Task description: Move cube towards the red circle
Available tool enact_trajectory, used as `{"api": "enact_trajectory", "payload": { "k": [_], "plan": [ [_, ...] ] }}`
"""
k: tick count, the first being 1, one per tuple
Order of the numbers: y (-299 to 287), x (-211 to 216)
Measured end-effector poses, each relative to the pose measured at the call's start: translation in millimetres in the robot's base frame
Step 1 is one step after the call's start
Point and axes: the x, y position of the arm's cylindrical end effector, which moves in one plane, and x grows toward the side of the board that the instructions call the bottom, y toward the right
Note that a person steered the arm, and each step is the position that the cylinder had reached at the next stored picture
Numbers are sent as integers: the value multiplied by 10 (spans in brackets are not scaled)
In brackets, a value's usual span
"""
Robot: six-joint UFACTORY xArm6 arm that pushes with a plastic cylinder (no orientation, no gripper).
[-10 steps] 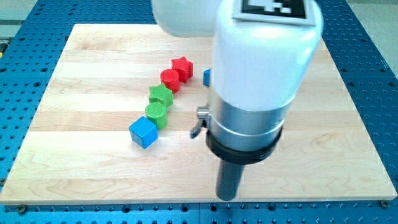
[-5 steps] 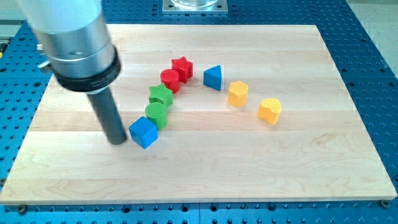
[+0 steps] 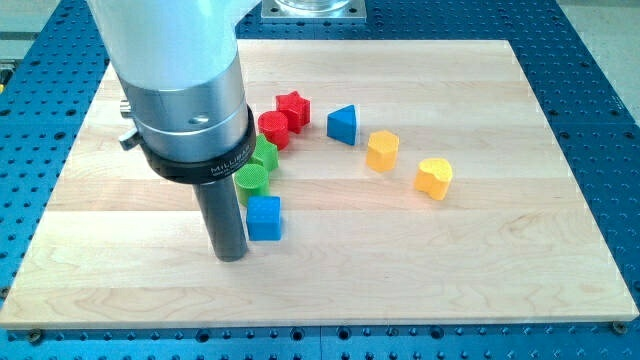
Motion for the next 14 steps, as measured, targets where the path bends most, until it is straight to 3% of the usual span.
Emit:
{"api": "enact_trajectory", "payload": {
  "k": [3, 5, 8, 10, 12, 13, 14],
  "plan": [
    [-180, -33],
    [259, -419],
    [365, -213],
    [291, 285],
    [1126, -275],
    [1167, -102],
    [1031, 367]
  ]
}}
